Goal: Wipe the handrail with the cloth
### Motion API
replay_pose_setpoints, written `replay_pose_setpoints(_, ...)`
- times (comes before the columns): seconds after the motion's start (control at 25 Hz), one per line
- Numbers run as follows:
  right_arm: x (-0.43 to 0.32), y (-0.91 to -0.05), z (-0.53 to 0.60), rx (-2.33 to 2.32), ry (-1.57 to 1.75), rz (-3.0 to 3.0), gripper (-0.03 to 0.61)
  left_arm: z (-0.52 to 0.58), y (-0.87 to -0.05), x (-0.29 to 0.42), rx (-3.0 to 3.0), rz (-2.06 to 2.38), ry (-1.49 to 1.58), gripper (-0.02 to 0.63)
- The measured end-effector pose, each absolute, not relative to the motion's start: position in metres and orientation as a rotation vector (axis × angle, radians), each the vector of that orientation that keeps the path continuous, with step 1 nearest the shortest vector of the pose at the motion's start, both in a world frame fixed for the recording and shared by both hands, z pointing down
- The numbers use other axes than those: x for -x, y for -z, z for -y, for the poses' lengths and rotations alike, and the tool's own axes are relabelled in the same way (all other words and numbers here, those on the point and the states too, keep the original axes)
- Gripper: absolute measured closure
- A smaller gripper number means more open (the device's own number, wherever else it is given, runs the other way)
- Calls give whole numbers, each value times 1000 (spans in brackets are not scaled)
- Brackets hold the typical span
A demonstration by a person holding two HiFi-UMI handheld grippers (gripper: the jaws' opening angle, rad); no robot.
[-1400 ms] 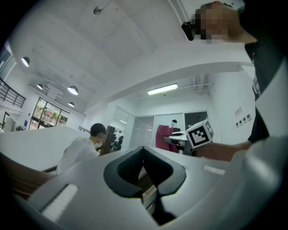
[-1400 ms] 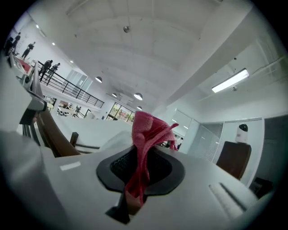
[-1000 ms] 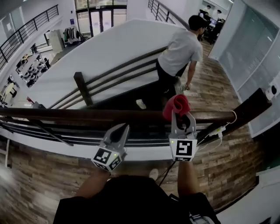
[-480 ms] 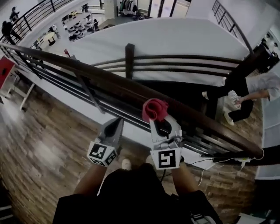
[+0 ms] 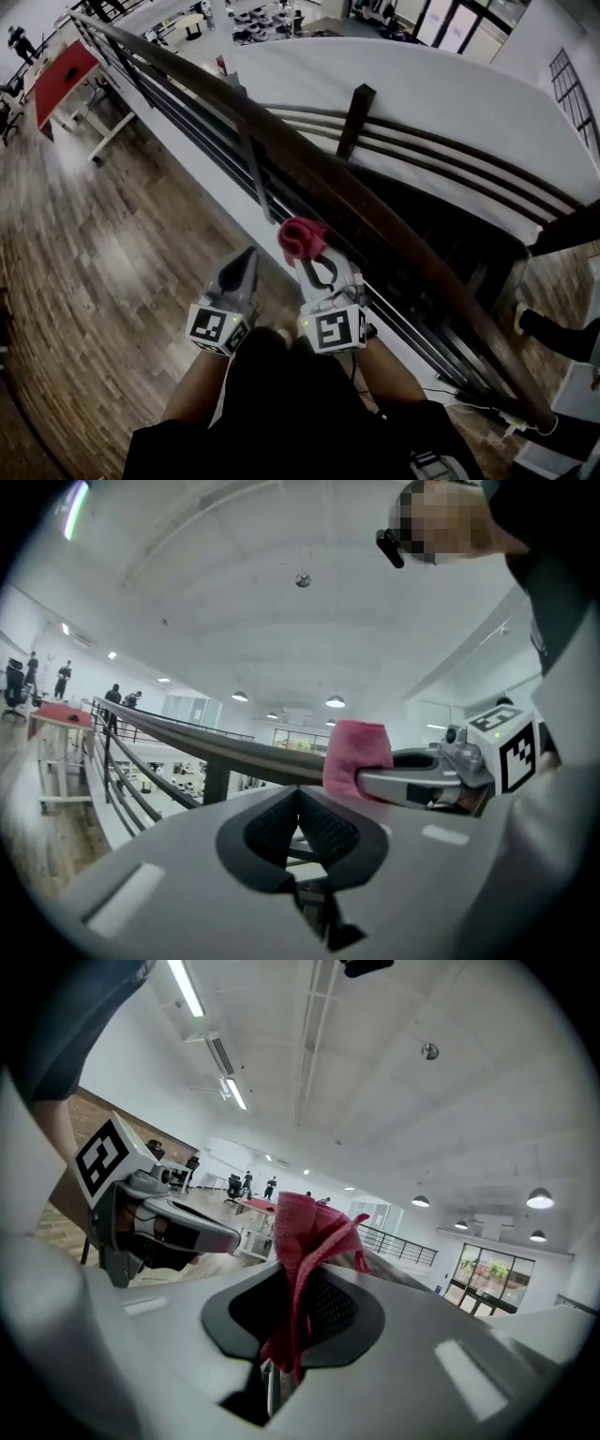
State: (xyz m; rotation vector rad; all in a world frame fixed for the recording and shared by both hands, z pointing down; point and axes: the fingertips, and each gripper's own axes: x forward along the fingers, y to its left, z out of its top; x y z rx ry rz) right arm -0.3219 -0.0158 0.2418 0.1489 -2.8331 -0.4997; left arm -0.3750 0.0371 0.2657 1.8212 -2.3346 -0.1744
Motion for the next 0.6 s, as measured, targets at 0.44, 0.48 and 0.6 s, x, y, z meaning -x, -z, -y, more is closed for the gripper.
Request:
replay_pose_setpoints(0.44, 416, -339, 25, -110, 275, 2718, 534, -69, -306, 445, -1684, 2380, 138, 614)
replay_pose_setpoints(0.48, 423, -347, 30, -141, 245, 2700, 534, -70, -310, 451, -1687, 2364, 130, 614)
replay_pose_setpoints(0.6, 445, -363, 46, -233, 145, 2670, 534, -65, -322, 472, -1741, 2325, 77, 614)
